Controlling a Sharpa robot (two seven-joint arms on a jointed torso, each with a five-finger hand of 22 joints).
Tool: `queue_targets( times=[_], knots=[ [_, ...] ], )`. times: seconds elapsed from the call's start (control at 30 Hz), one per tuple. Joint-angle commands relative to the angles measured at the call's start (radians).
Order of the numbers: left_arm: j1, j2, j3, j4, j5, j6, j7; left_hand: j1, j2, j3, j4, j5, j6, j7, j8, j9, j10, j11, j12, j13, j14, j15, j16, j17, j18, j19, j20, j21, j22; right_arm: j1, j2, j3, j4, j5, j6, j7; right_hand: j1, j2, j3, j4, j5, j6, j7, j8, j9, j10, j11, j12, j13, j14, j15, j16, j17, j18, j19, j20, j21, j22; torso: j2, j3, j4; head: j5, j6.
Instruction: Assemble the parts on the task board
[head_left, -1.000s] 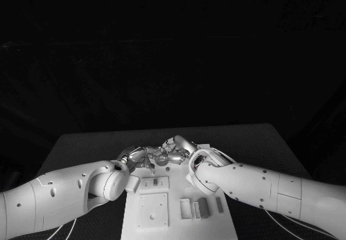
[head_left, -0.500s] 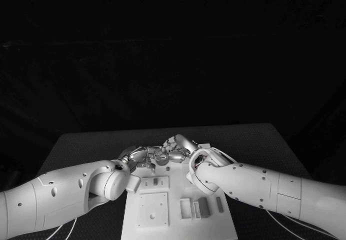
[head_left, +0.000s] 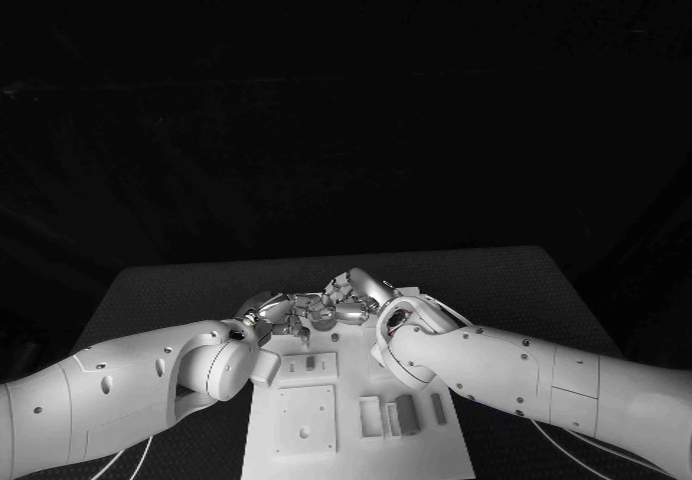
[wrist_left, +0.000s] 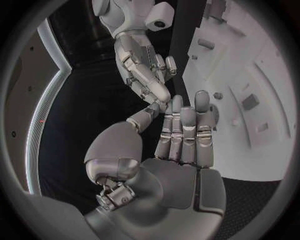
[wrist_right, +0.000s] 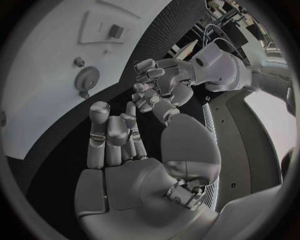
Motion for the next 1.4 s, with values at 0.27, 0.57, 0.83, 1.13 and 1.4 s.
queue_targets(
  times=[0.27, 0.57, 0.83, 1.13, 1.4],
  knots=[
    [0.000, -0.001, 0.001, 0.004, -0.012, 0.024, 0.001, 0.017, 0.007, -0.001, -0.007, 0.005, 0.007, 0.001, 0.002, 0.001, -0.005, 0.000, 0.001, 0.001, -0.007, -0.007, 0.005, -0.001, 0.022, 0.002, -0.006, 0.000, 0.023, -0.001, -0.006, 0.000, -0.002, -0.020, -0.016, -0.001, 0.010, 0.027, 0.024, -0.005, 0.004, 0.013, -0.002, 0.006, 0.019, 0.003, -0.011, -0.005, -0.003, 0.002, -0.008, -0.007, 0.000, 0.055, 0.010, 0.002, 0.003, 0.019, 0.000, -0.0002, -0.0002, 0.001, 0.000],
    [0.000, -0.003, 0.001, 0.001, -0.020, 0.026, -0.006, 0.018, 0.007, -0.001, -0.008, 0.005, 0.007, 0.001, 0.002, 0.001, -0.005, 0.000, 0.001, 0.001, -0.007, -0.007, 0.006, -0.001, 0.022, 0.001, -0.006, 0.001, 0.023, -0.001, -0.010, 0.000, -0.004, -0.014, -0.021, 0.008, 0.022, 0.056, 0.070, -0.006, 0.005, 0.016, -0.003, -0.004, 0.037, 0.003, -0.013, -0.007, -0.002, 0.003, -0.009, -0.010, 0.001, 0.055, 0.009, 0.004, 0.005, 0.020, 0.000, 0.0007, -0.0007, 0.002, -0.001],
    [0.000, -0.004, 0.001, 0.001, -0.031, 0.039, -0.022, 0.020, 0.006, -0.001, -0.009, 0.005, 0.006, 0.001, 0.001, 0.000, -0.006, 0.000, 0.001, 0.000, -0.007, -0.007, 0.006, -0.002, 0.022, 0.000, -0.006, 0.001, 0.023, -0.002, -0.011, 0.000, -0.006, -0.010, -0.022, 0.012, 0.021, 0.060, 0.091, -0.004, 0.004, 0.018, -0.003, -0.009, 0.043, 0.004, -0.013, -0.007, -0.002, 0.004, -0.009, -0.010, 0.002, 0.055, 0.009, 0.005, 0.006, 0.020, 0.000, 0.0005, -0.0002, 0.000, -0.003],
    [0.000, -0.006, 0.001, 0.001, -0.053, 0.056, -0.029, 0.021, 0.004, -0.002, -0.009, 0.005, 0.005, 0.002, 0.000, 0.000, -0.008, 0.000, 0.000, 0.000, -0.008, -0.006, 0.007, -0.002, 0.022, -0.001, -0.006, 0.001, 0.023, -0.002, -0.015, 0.000, -0.009, -0.009, -0.027, 0.014, 0.021, 0.066, 0.100, -0.005, 0.004, 0.018, -0.003, -0.012, 0.047, 0.004, -0.012, -0.007, -0.002, 0.003, -0.009, -0.011, 0.002, 0.055, 0.009, 0.006, 0.007, 0.020, 0.000, 0.0001, -0.0001, -0.001, -0.004],
    [0.000, -0.010, 0.000, -0.003, -0.092, 0.062, -0.028, 0.023, 0.004, -0.001, -0.009, 0.005, 0.004, 0.003, -0.001, 0.000, -0.009, 0.001, 0.000, 0.000, -0.008, -0.006, 0.007, -0.002, 0.022, -0.001, -0.006, 0.002, 0.023, -0.002, -0.021, 0.000, -0.009, -0.008, -0.032, 0.016, 0.019, 0.071, 0.103, -0.005, 0.004, 0.018, -0.003, -0.013, 0.051, 0.004, -0.012, -0.008, -0.001, 0.004, -0.009, -0.012, 0.003, 0.055, 0.009, 0.006, 0.007, 0.020, 0.000, 0.0005, 0.0000, -0.001, -0.004]
  ],
)
